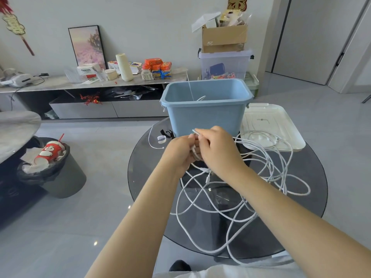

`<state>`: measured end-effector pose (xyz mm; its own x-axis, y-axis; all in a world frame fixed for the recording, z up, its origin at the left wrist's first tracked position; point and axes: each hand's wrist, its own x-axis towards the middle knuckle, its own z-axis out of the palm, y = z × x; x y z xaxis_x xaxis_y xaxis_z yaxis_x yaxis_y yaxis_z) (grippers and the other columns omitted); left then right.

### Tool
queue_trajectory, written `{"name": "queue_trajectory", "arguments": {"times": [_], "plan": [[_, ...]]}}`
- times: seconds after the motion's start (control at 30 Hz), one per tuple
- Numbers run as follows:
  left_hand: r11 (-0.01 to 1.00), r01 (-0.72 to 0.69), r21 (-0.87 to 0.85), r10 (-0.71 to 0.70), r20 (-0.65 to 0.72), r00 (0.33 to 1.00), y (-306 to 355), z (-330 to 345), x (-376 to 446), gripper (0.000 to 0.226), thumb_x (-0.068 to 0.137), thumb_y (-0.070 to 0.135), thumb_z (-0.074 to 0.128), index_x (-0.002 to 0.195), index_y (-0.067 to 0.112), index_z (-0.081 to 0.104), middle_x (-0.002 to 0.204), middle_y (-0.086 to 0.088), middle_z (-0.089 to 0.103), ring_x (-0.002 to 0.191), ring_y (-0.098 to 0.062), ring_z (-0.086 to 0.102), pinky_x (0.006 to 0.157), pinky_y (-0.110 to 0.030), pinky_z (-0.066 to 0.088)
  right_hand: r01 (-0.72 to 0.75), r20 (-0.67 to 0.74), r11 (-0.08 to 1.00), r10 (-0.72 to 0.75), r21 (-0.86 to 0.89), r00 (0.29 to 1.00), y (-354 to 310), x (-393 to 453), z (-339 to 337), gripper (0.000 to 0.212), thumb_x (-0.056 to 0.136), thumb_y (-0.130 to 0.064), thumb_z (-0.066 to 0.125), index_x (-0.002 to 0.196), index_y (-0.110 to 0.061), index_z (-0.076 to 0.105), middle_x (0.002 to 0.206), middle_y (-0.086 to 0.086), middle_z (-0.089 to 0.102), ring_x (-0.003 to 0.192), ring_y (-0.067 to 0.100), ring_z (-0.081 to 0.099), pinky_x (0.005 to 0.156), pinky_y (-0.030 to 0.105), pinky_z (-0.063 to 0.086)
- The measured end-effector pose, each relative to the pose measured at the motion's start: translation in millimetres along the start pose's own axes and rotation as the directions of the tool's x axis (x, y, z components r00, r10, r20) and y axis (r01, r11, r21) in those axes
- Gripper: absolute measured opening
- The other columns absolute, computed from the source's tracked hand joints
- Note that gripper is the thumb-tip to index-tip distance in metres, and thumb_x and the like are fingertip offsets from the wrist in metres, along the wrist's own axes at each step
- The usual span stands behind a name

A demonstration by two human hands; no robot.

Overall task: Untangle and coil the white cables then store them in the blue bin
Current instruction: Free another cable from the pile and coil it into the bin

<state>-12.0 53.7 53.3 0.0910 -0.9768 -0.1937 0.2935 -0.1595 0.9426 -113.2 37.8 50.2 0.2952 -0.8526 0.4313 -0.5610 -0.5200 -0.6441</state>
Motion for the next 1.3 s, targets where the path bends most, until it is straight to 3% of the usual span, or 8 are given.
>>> {"name": "queue_trajectory", "arguments": {"times": [0.33,0.47,0.57,0.67,0.93,1.07,1.17,1.3], "plan": [[0.814,0.039,-0.580,-0.047,0.000,0.999,4.5,-13.4,4.0,0.029,0.103,0.010,0.028,0.087,0.003,0.052,0.067,-0.007,0.065,0.070,-0.023,0.068,0.074,-0.032,0.052,0.296,-0.219,0.934,-0.337,-0.201,0.915,12.6,-11.2,16.2,0.023,0.087,-0.027,0.055,0.087,-0.016,0.075,0.074,0.002,0.048,0.070,0.022,0.052,0.049,0.027,0.042],[0.896,-0.025,-0.444,0.016,-0.025,1.000,5.3,-15.8,5.0,0.029,0.102,0.010,0.028,0.081,0.007,0.048,0.048,0.003,0.040,0.050,-0.018,0.057,0.075,-0.031,0.046,0.079,-0.291,0.976,-0.017,0.203,0.957,11.5,-6.6,14.7,0.015,0.087,-0.016,0.057,0.077,-0.005,0.060,0.087,0.002,0.048,0.086,0.019,0.050,0.074,0.020,0.040],[0.918,0.005,-0.396,0.022,0.063,0.998,7.1,-17.6,3.1,0.028,0.098,0.009,0.028,0.080,0.007,0.049,0.046,0.005,0.032,0.044,-0.014,0.041,0.072,-0.030,0.045,-0.378,0.071,0.724,0.417,0.576,0.906,18.1,7.1,4.2,0.010,0.095,-0.022,0.050,0.100,-0.014,0.052,0.092,-0.001,0.056,0.091,0.018,0.054,0.087,0.024,0.042],[0.925,0.060,-0.374,0.002,0.163,0.987,9.8,-20.0,0.5,0.027,0.095,0.008,0.028,0.079,0.006,0.050,0.044,0.005,0.029,0.041,-0.012,0.033,0.065,-0.029,0.046,-0.555,0.437,0.421,0.349,0.717,0.829,28.0,12.8,-3.7,0.028,0.101,-0.030,0.037,0.107,-0.014,0.060,0.083,0.000,0.067,0.087,0.017,0.062,0.091,0.036,0.043],[0.906,-0.002,-0.424,-0.001,-0.008,1.000,2.8,-10.6,4.8,0.028,0.103,0.016,0.031,0.087,0.004,0.050,0.048,0.003,0.039,0.044,-0.011,0.045,0.071,-0.033,0.050,-0.567,0.526,0.133,0.251,0.813,0.812,24.6,19.6,-7.7,0.024,0.100,-0.019,0.041,0.089,-0.007,0.059,0.049,-0.004,0.043,0.047,0.009,0.048,0.060,0.024,0.048],[0.925,-0.102,-0.365,-0.004,-0.278,0.960,-0.4,-3.1,9.6,0.018,0.100,0.007,0.033,0.088,0.006,0.047,0.059,-0.001,0.037,0.032,-0.005,0.025,0.034,-0.015,0.024,-0.557,0.494,0.344,0.260,0.756,0.830,16.9,17.1,2.9,0.028,0.101,-0.017,0.037,0.085,-0.008,0.059,0.053,-0.002,0.036,0.048,0.011,0.039,0.058,0.023,0.041],[0.963,-0.153,-0.220,0.046,-0.429,0.902,-0.2,-7.8,12.3,0.015,0.094,0.004,0.036,0.082,0.010,0.042,0.058,-0.003,0.039,0.032,-0.007,0.022,0.032,-0.014,0.016,-0.500,0.418,0.633,0.290,0.591,0.861,12.2,12.0,8.3,0.032,0.101,-0.016,0.033,0.077,-0.010,0.054,0.058,0.003,0.045,0.055,0.015,0.049,0.059,0.027,0.046],[0.983,-0.160,-0.094,0.096,-0.483,0.870,0.2,-7.6,11.6,0.030,0.085,-0.003,0.031,0.062,0.017,0.030,0.055,-0.001,0.027,0.037,-0.009,0.016,0.035,-0.016,0.013,-0.543,0.523,0.678,0.266,0.496,0.810,13.0,6.0,2.7,0.032,0.101,-0.021,0.031,0.078,-0.014,0.052,0.085,0.010,0.062,0.083,0.024,0.064,0.072,0.038,0.056]]}}
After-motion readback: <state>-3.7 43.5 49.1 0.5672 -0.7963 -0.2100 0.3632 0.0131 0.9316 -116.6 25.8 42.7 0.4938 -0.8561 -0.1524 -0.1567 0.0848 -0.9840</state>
